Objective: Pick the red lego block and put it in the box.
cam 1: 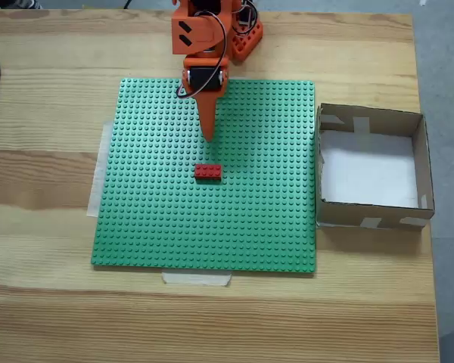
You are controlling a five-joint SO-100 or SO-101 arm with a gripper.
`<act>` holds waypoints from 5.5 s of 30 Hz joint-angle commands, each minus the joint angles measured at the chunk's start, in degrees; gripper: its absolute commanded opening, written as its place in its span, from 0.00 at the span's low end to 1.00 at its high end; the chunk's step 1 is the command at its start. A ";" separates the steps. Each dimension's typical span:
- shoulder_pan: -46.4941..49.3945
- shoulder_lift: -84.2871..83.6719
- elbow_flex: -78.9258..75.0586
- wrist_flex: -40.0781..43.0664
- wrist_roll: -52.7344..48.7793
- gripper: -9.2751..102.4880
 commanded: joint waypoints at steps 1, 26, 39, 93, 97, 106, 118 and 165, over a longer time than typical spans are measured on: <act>0.00 0.53 0.70 0.09 -0.35 0.08; 0.00 0.53 0.70 0.09 -0.35 0.08; 0.00 0.53 0.70 0.09 -0.35 0.08; 0.00 0.53 0.70 0.09 -0.35 0.08; 0.00 0.53 0.70 0.09 -0.35 0.08; 0.00 0.53 0.70 0.09 -0.35 0.08; -0.09 0.53 0.70 0.09 -0.53 0.08; 2.20 -58.80 -61.96 17.14 3.43 0.08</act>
